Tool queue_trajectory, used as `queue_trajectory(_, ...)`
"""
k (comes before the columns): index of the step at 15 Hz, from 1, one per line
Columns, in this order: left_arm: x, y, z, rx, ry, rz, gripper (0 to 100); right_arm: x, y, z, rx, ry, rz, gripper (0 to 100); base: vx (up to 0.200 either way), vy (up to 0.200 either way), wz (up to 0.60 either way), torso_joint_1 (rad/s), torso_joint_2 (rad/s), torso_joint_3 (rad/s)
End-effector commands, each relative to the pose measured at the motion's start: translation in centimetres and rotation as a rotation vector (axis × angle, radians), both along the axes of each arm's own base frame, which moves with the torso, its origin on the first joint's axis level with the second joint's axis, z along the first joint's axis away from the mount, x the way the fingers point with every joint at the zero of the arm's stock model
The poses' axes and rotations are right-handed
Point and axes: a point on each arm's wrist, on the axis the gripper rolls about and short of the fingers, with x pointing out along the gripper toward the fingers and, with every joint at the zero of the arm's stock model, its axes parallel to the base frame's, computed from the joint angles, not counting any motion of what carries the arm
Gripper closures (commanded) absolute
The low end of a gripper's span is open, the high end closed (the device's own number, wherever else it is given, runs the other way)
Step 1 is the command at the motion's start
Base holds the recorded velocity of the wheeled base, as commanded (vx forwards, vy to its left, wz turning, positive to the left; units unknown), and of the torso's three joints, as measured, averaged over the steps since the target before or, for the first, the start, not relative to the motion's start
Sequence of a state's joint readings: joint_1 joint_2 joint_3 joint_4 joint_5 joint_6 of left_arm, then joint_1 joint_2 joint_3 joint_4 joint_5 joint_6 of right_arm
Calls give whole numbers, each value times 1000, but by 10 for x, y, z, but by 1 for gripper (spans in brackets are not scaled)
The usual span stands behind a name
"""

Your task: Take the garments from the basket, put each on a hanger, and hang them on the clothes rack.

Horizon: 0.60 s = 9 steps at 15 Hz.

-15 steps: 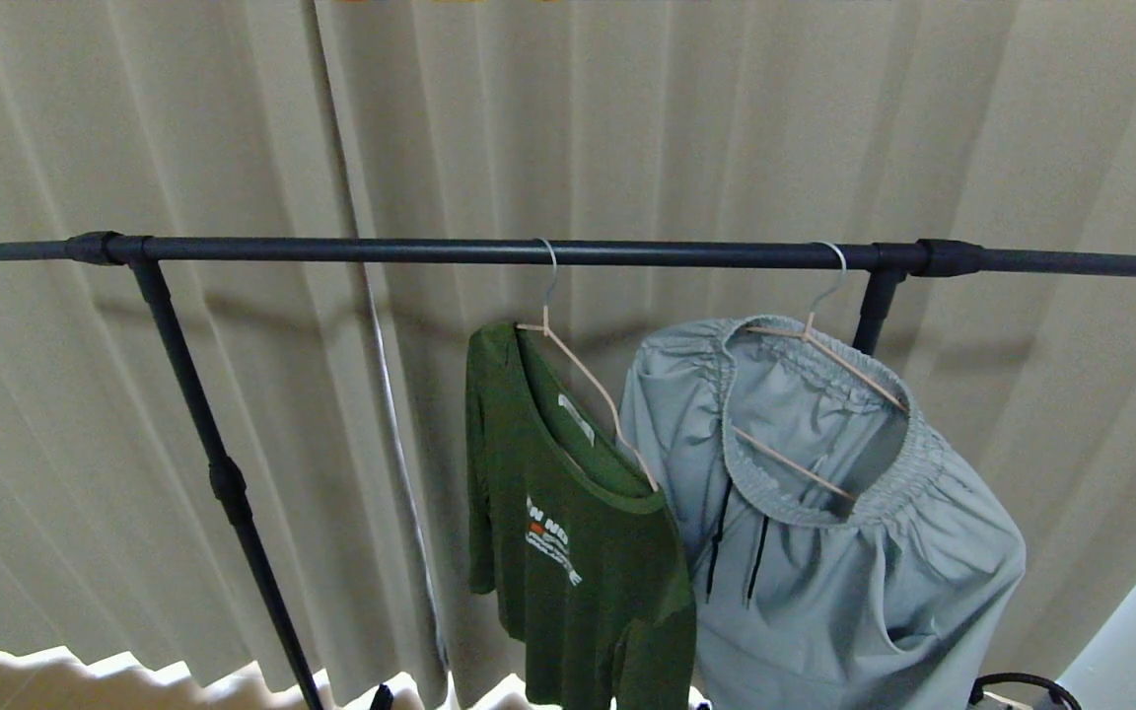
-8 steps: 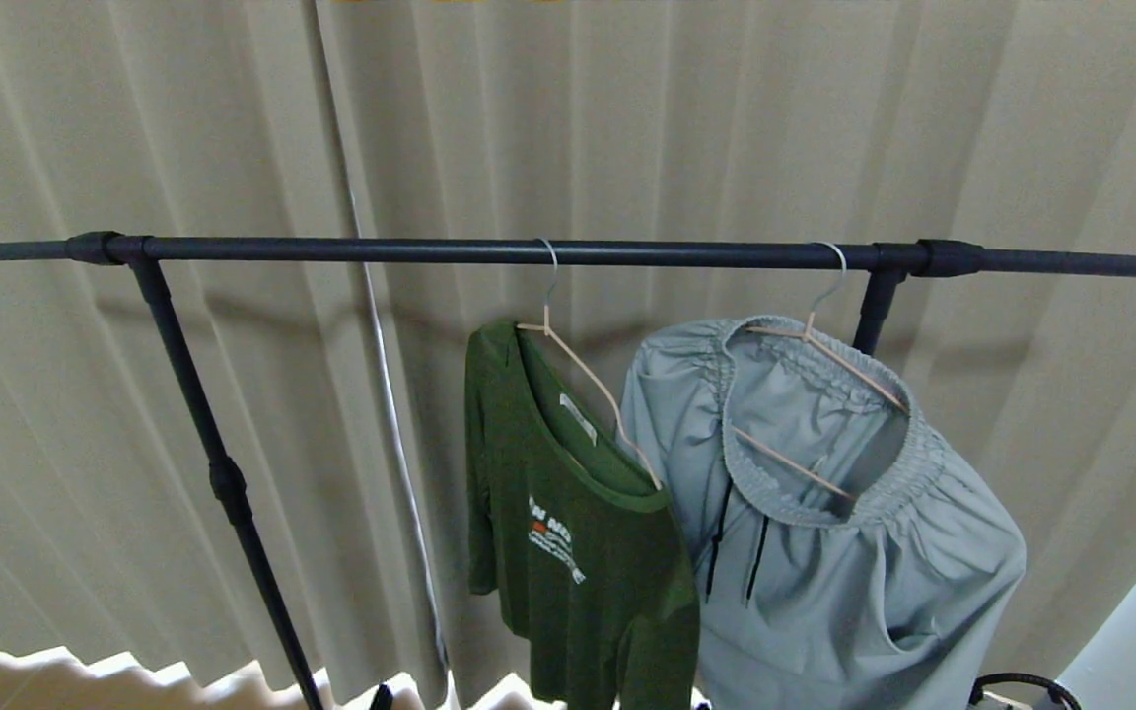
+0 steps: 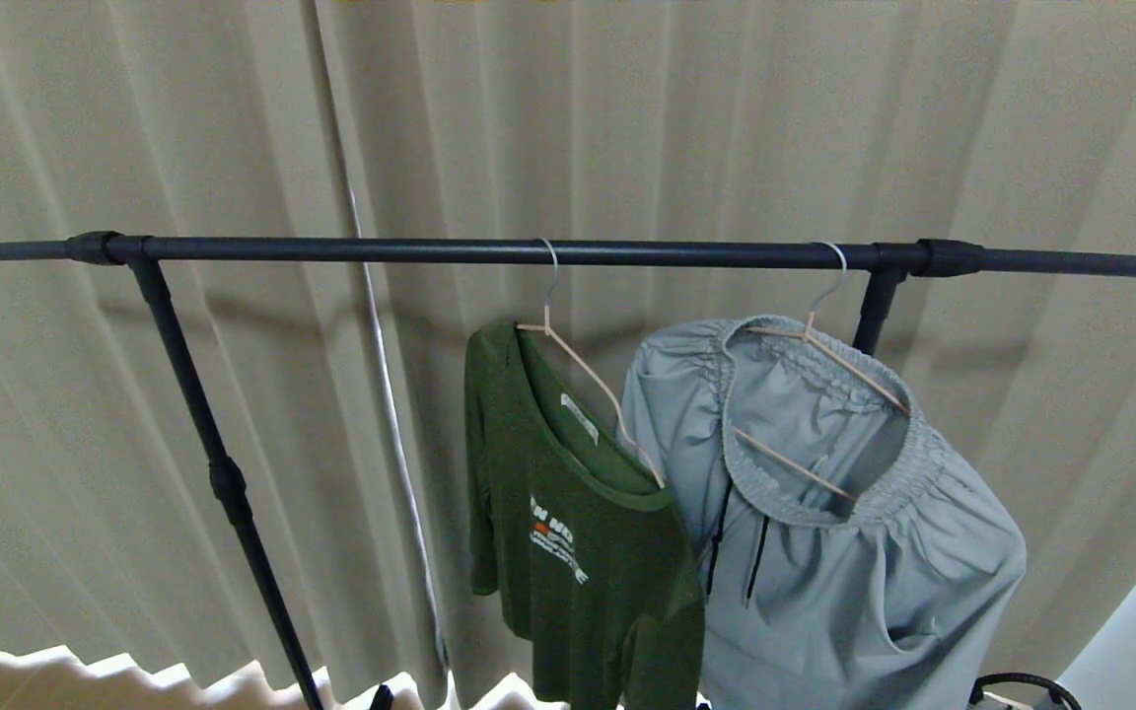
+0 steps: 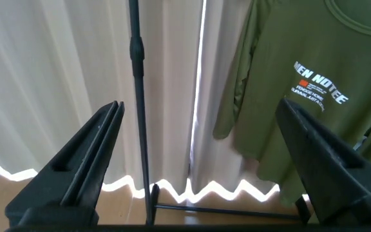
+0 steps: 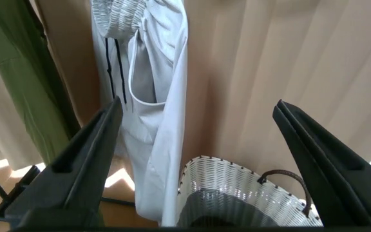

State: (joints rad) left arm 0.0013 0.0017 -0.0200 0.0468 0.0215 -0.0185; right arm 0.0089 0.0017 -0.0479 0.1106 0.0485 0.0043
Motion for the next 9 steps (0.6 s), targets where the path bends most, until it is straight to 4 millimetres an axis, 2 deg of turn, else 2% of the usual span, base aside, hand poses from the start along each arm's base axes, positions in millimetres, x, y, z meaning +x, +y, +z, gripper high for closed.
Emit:
queue_trajectory(1, 0, 0, 0, 0, -1, 0, 0, 0, 0, 0, 0, -2, 1, 0, 0, 0, 0, 0, 0, 0)
queue_trajectory(9, 0, 0, 0, 0, -1, 2, 0, 0, 0, 0, 2, -3, -1, 0, 0, 0, 0, 0, 0, 0)
